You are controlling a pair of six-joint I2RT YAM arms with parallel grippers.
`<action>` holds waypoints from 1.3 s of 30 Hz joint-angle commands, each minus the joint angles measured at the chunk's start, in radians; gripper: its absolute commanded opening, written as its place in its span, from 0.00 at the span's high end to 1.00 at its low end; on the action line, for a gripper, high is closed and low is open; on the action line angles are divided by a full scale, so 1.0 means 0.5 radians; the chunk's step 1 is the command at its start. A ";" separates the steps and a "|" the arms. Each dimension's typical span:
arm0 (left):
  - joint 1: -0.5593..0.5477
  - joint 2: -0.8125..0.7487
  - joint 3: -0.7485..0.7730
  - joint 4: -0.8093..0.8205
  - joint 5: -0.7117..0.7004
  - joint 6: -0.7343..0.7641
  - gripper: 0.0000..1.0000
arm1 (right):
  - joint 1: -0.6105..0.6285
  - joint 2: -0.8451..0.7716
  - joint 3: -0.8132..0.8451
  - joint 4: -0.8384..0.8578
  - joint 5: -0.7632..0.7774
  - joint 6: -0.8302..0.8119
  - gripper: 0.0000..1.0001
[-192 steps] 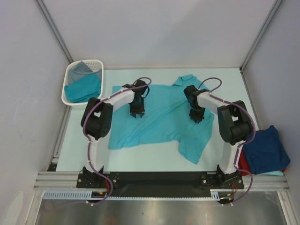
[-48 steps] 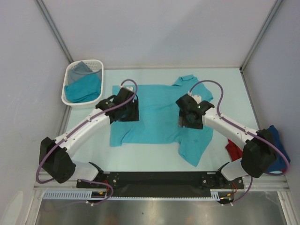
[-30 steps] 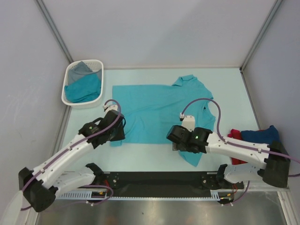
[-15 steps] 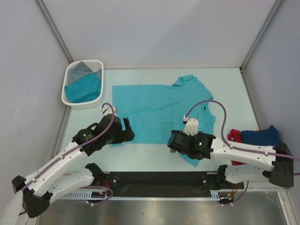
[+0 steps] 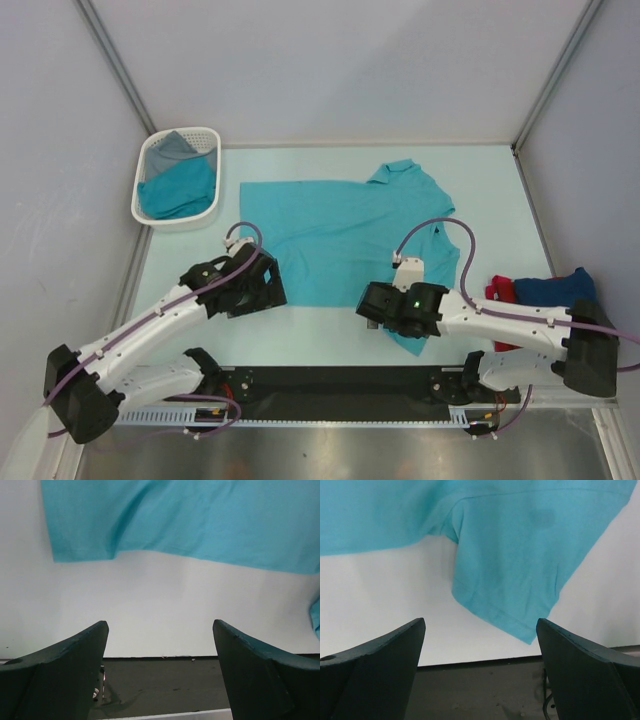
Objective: Fold and stack the t-shirts
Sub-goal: Grap the side of the flattened tshirt closest away from the robot with both arms
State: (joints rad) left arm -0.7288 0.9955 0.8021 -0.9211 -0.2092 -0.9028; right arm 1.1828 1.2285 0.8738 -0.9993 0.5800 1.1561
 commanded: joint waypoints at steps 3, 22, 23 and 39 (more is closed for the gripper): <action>0.221 0.144 -0.125 0.004 0.179 -0.084 0.08 | -0.107 -0.104 -0.057 -0.075 -0.074 0.066 0.00; 0.353 0.375 -0.055 0.152 -0.075 0.155 0.07 | -0.258 0.013 -0.033 0.029 -0.006 -0.164 0.00; 0.368 0.350 -0.058 0.158 -0.078 0.149 0.07 | -0.264 0.031 -0.033 0.041 -0.013 -0.177 0.00; 0.694 0.500 -0.137 0.084 -0.048 0.094 0.33 | -0.371 0.068 -0.072 0.191 -0.077 -0.376 0.00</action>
State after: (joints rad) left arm -0.4015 1.2224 0.7452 -0.8631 -0.2249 -0.8310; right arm 1.0054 1.2694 0.8379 -0.9348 0.5354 0.9905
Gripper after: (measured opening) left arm 0.705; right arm 0.995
